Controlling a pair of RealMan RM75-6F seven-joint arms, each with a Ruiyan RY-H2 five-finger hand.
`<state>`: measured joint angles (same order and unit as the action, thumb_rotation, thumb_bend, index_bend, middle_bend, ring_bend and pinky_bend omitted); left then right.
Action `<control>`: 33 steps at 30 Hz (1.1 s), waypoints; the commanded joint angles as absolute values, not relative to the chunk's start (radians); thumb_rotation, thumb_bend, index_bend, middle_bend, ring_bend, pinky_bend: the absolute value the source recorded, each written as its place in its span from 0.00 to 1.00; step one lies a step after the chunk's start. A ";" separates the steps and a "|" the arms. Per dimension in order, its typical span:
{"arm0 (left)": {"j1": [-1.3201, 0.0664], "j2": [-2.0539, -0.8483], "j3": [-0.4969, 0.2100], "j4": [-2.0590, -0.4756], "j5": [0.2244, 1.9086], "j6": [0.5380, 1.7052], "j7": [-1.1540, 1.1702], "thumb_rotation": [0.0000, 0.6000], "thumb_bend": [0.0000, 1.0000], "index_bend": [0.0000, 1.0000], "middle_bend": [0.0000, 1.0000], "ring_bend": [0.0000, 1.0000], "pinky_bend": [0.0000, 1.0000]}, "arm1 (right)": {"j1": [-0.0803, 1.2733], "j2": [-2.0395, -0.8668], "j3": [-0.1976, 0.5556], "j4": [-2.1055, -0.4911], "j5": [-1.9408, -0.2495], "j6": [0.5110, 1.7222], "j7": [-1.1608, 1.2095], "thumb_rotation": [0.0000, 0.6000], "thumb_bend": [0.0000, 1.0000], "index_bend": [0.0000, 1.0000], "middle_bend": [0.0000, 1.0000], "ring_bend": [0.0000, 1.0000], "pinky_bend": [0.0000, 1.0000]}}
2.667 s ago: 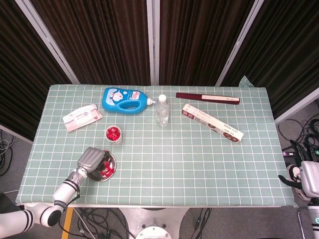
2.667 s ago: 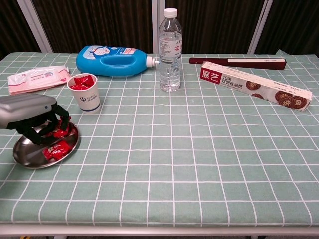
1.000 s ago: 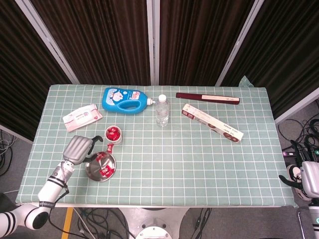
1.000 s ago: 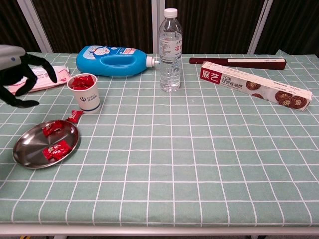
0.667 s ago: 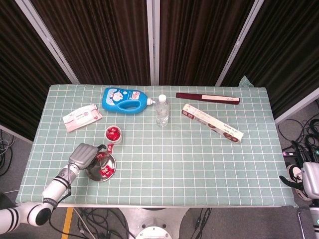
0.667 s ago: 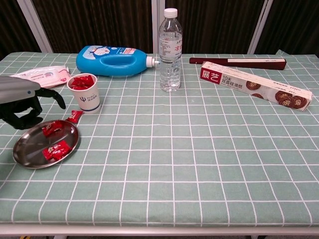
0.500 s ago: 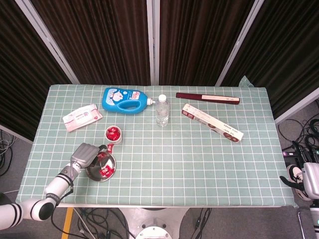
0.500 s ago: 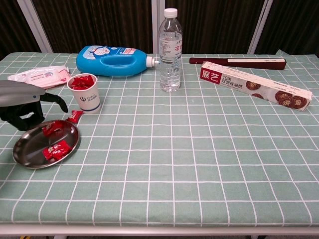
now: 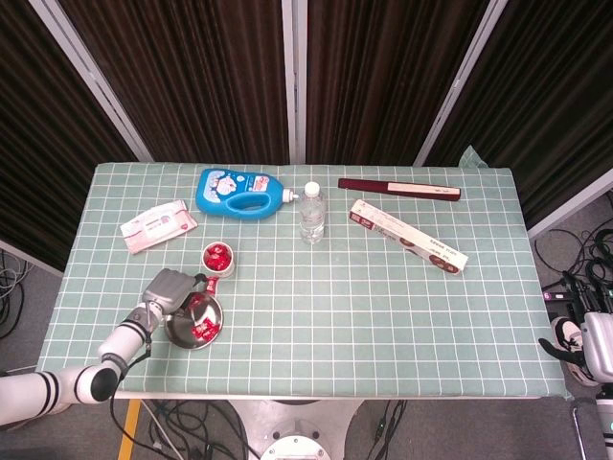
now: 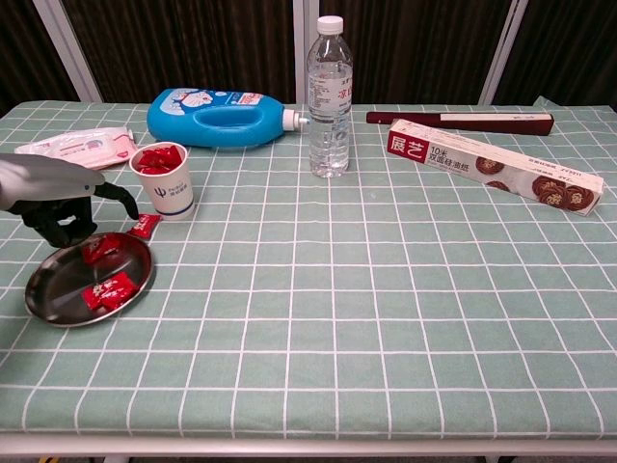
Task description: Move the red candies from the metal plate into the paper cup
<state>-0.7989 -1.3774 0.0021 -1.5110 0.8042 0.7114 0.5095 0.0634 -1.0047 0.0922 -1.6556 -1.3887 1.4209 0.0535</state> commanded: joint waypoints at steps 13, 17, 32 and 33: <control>-0.833 -1.382 0.040 -1.567 0.813 0.729 0.524 1.00 0.65 0.25 0.92 0.96 1.00 | 0.063 -1.004 0.093 -1.660 -1.386 1.421 0.048 1.00 0.03 0.00 0.14 0.00 0.35; -0.836 -1.376 0.044 -1.603 0.841 0.748 0.523 1.00 0.65 0.25 0.92 0.95 1.00 | 0.064 -1.004 0.094 -1.663 -1.386 1.420 0.044 1.00 0.03 0.00 0.14 0.00 0.35; -0.867 -1.373 0.081 -1.687 0.848 0.770 0.569 1.00 0.65 0.25 0.92 0.95 1.00 | 0.058 -1.008 0.094 -1.651 -1.383 1.426 0.055 1.00 0.03 0.00 0.14 0.00 0.35; -0.863 -1.374 0.077 -1.692 0.857 0.785 0.564 1.00 0.64 0.25 0.92 0.95 1.00 | 0.058 -1.009 0.094 -1.650 -1.384 1.426 0.056 1.00 0.03 0.00 0.14 0.00 0.35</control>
